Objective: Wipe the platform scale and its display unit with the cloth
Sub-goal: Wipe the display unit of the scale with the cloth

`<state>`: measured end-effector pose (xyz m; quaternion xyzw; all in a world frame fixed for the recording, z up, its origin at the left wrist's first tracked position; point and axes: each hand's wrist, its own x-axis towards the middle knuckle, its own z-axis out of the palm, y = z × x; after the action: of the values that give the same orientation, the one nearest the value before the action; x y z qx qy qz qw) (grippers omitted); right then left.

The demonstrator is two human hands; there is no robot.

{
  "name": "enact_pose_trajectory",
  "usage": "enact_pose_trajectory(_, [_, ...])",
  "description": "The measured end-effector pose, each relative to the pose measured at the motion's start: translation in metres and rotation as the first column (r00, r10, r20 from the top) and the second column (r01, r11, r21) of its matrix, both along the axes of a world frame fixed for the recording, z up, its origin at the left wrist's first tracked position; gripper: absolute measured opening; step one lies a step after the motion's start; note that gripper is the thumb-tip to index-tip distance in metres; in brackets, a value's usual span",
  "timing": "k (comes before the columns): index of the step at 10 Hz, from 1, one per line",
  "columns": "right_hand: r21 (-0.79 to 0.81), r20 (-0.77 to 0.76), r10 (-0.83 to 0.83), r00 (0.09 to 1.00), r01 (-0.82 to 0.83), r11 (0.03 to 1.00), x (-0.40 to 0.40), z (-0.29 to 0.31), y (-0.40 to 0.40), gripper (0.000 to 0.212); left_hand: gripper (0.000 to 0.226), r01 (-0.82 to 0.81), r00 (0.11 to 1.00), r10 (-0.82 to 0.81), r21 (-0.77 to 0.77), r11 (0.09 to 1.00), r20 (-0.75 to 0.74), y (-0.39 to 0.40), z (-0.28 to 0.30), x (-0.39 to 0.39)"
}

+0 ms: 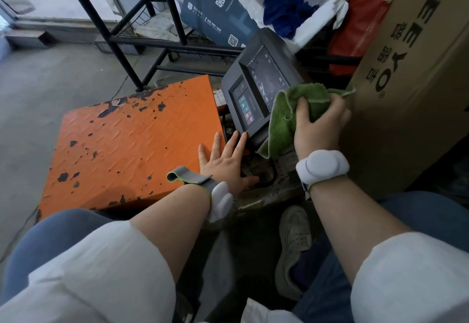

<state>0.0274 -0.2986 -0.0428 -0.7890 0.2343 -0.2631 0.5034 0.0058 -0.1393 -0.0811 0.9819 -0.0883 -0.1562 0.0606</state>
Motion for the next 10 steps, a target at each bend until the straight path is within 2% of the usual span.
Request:
enact_pose_trajectory(1, [-0.237,0.048,0.035,0.998,-0.022,0.971,-0.006,-0.006,0.001,0.05,0.099,0.001,1.0,-0.001,-0.002,1.0,0.013,0.0,-0.001,0.0])
enact_pose_trajectory(2, [-0.43,0.072,0.051,0.996,-0.016,0.903,-0.008,-0.007,-0.001,0.043,0.099,-0.002,1.0,0.002,0.004,1.0,0.013,0.0,-0.002,0.0])
enact_pose_trajectory(3, [-0.368,0.075,0.047,0.996,-0.017,0.93,-0.006,-0.006,-0.003,0.043,0.099,-0.002,1.0,0.002,-0.002,1.0,0.004,-0.001,-0.001,0.0])
enact_pose_trajectory(4, [-0.043,0.024,0.003,1.0,-0.002,0.999,-0.002,-0.002,-0.002,0.052,0.099,-0.001,1.0,0.001,-0.012,1.0,-0.005,0.0,-0.001,0.0])
enact_pose_trajectory(5, [0.154,-0.037,-0.023,0.999,0.028,0.988,-0.003,0.0,0.002,0.059,0.099,0.001,1.0,-0.001,-0.012,1.0,-0.003,0.0,-0.001,0.0])
enact_pose_trajectory(6, [0.243,-0.077,-0.032,0.997,0.05,0.969,-0.006,-0.002,0.006,0.064,0.099,0.002,1.0,-0.002,-0.01,1.0,0.001,0.0,-0.002,0.0])
enact_pose_trajectory(9, [0.267,-0.111,-0.005,0.994,0.035,0.963,-0.016,-0.013,0.013,0.077,0.099,-0.001,1.0,0.001,-0.004,1.0,0.012,0.0,-0.002,0.0])
enact_pose_trajectory(10, [0.302,-0.207,0.079,0.975,-0.013,0.953,-0.022,-0.022,0.019,0.069,0.097,0.004,1.0,-0.004,0.001,1.0,0.004,0.0,-0.001,0.001])
